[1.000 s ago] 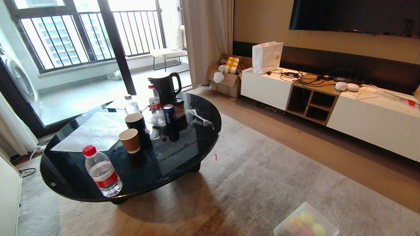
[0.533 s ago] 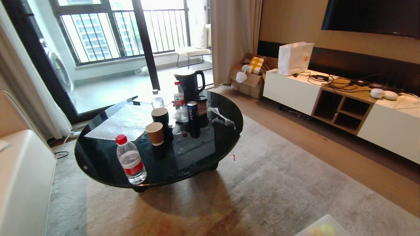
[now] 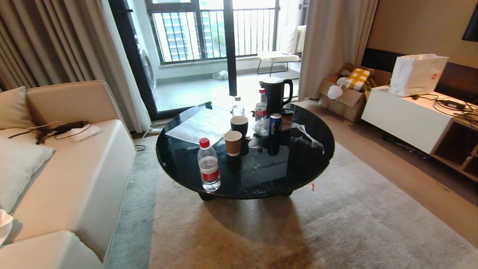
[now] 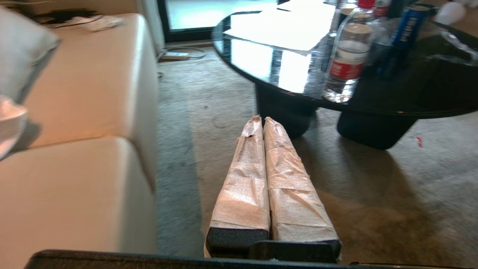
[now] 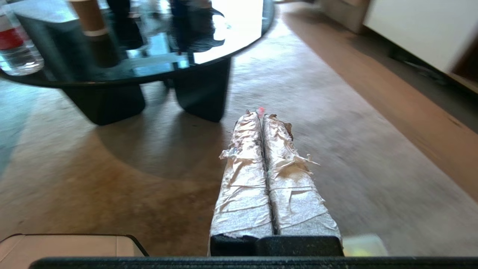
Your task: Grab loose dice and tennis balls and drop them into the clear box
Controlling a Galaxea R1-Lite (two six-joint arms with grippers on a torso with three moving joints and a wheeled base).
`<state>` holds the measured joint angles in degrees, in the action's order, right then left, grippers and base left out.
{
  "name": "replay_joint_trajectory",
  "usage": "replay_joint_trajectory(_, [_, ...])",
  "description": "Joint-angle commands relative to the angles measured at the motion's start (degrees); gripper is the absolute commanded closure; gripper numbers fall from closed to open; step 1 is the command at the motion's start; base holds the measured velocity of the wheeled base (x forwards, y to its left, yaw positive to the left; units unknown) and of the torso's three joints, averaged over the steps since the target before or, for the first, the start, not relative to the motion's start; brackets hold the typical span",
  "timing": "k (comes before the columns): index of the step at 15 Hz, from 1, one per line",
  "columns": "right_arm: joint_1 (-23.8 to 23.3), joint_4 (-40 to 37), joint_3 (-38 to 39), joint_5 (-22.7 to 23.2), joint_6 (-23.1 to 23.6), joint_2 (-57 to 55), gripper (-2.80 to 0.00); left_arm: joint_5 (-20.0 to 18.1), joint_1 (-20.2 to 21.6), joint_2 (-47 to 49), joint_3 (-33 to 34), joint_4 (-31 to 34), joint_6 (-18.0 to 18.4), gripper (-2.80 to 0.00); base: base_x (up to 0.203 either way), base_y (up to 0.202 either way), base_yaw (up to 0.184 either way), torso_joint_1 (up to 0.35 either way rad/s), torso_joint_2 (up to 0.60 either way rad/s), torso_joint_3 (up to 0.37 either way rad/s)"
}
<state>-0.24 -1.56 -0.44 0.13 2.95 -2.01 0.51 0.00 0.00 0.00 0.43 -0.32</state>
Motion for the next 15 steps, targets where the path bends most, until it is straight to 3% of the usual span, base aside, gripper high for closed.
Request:
replay_joint_trajectory(1, [-0.02,0.01,0.09,0.04,0.04,-0.10,0.00,0.02,0.00,0.00,0.00,0.01,-0.03,0.00,0.000,-0.011,0.164,0.002,0.00,0.004])
replay_joint_trajectory(9, [0.06,0.42,0.18,0.13,0.04,-0.10,0.00,0.02,0.00,0.00,0.00,0.01,-0.03,0.00,-0.003,-0.008,0.149,0.000,0.00,0.002])
replay_joint_trajectory(15, [0.05,0.27,0.09,0.04,-0.14,-0.10,0.00,0.02,0.00,0.09,0.00,0.01,-0.03,0.00,0.000,0.000,0.000,0.000,0.00,0.000])
